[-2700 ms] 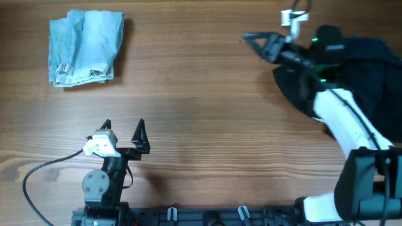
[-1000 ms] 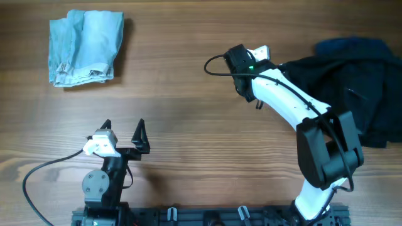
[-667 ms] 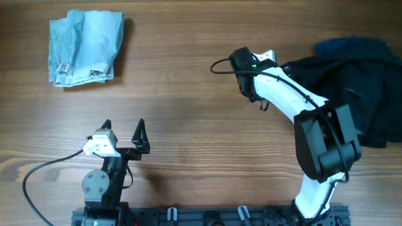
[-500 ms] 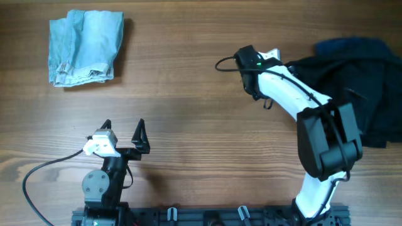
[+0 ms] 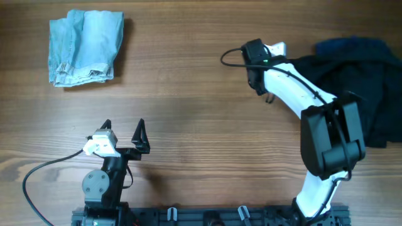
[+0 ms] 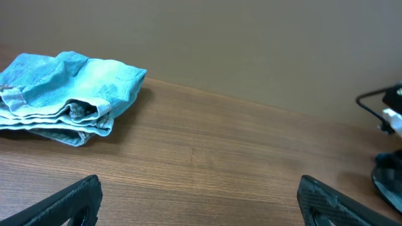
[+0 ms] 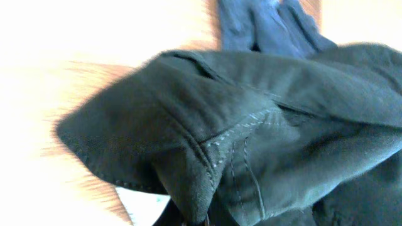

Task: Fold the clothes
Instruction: 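Lift the black trousers with the right gripper and drag them toward table center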

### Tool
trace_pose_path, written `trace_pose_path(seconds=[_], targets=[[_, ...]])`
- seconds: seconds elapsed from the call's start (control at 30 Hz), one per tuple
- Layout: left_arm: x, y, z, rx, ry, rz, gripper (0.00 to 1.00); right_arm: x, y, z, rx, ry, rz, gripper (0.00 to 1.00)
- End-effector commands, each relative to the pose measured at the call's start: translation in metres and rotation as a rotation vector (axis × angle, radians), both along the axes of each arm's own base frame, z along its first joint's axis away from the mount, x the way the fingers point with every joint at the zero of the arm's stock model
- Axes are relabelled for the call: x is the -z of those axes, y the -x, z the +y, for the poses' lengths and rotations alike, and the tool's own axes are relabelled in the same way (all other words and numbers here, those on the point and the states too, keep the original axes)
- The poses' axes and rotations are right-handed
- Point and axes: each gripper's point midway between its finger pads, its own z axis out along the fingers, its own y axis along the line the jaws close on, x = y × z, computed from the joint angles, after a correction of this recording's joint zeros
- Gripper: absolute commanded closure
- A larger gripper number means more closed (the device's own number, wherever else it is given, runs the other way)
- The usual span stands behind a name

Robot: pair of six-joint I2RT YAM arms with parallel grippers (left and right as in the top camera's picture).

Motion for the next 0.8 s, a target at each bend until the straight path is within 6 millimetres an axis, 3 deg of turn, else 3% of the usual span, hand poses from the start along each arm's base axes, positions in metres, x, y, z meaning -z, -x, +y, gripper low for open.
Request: trace_pose_path(seconds=[0.0,0.23,0.37,0.63,0.77], targets=[[0.003,0.0,-0.001,0.002,-0.02,0.006,0.0,-0.036,-0.023,0.067,-0.115,-0.248,-0.104,0.96],[0.003,0.0,-0.001,0.002,-0.02,0.006,0.0,-0.093,-0.031,0.187,-0.354,-0.704,-0.133,0.96],[0.003,0.0,-0.001,0.002,-0.02,0.006,0.0,-0.101,-0.02,0.243,-0.443,-0.931,-0.105,0.96],[0.003,0.0,-0.001,0.002,-0.02,0.006,0.0,-0.136,0.002,0.331,-0.585,-1.268,-0.103,0.96],[0.003,0.0,-0.001,0.002,-0.02,0.006,0.0,-0.149,0.006,0.355,-0.608,-1.33,-0.144,0.96]])
